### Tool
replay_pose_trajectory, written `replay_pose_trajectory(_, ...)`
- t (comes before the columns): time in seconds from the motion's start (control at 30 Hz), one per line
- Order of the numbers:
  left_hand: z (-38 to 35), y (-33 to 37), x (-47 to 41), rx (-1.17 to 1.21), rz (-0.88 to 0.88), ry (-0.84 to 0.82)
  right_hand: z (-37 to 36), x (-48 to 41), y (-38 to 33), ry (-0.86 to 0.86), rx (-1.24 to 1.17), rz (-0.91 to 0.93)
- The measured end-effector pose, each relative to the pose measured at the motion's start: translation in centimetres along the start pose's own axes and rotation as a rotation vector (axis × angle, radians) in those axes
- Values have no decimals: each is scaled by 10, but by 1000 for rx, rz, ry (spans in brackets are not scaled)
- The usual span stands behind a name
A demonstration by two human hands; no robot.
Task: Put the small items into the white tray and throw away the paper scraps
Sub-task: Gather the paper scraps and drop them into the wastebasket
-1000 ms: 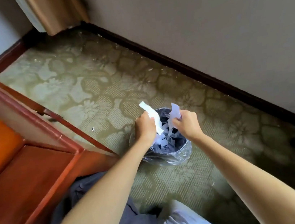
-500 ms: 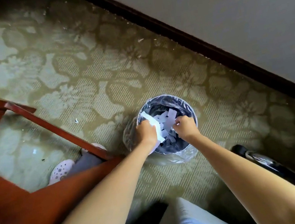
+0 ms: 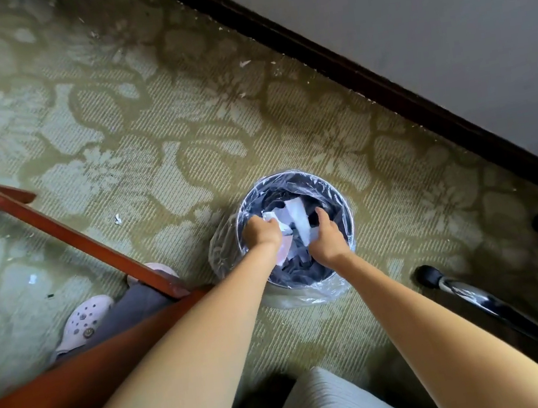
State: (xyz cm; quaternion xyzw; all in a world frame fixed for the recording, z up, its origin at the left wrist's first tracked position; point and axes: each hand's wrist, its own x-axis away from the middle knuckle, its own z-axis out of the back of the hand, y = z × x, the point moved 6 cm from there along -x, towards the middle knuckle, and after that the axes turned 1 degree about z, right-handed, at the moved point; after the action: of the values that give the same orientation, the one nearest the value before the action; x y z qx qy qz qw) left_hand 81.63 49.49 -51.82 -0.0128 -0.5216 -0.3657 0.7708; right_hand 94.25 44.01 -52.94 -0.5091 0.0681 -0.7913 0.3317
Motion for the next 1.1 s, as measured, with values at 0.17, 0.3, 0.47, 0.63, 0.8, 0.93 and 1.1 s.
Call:
replay_pose_trajectory(0.17, -7, -11, -2, 300, 207, 34, -4, 3, -1, 5, 31, -38)
replay_pose_trajectory(0.3, -9, -19, -1, 492, 267, -53, -7, 3, 0, 10, 63, -63)
replay_pose_trajectory(0.47, -3, -32, -12, 341, 223, 33, -9, 7, -4, -2, 157, -66)
replay_pose_trajectory(0.63, 32, -11, 36, -26, 16, 53, -2, 31, -19, -5, 304, -5)
replay_pose_trajectory(0.8, 68, 13, 93, -231, -208, 135, 27, 77, -57, 91, 466, 189)
replay_pose_trajectory(0.93, 114, 51, 160, -289, -427, 290, 60, 134, -107, 245, 544, 384)
replay_pose_trajectory(1.1, 187, 82, 253, -251, -636, 512, 104, 227, -182, 460, 573, 636)
